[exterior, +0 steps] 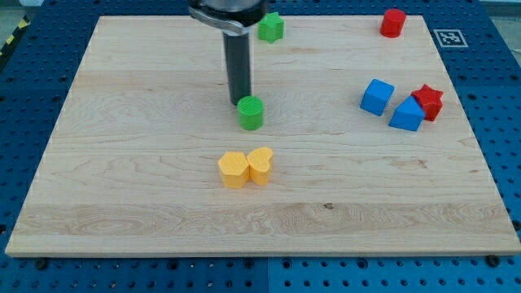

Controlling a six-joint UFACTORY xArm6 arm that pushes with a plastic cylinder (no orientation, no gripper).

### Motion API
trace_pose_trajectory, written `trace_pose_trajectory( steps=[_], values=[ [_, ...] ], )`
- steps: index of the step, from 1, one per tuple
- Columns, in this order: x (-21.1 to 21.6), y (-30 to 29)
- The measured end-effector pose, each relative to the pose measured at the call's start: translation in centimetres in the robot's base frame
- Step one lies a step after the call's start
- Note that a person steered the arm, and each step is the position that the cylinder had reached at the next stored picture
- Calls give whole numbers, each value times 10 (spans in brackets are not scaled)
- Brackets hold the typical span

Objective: Push green circle to yellow hexagon

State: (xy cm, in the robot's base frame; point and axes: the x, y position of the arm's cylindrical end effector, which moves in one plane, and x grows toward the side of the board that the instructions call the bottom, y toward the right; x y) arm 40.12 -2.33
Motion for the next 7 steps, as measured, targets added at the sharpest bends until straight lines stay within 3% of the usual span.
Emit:
trace_pose_trajectory(
  steps=[3,5,7],
  values=[
    [36,75],
    [33,61],
    [34,9]
  ],
)
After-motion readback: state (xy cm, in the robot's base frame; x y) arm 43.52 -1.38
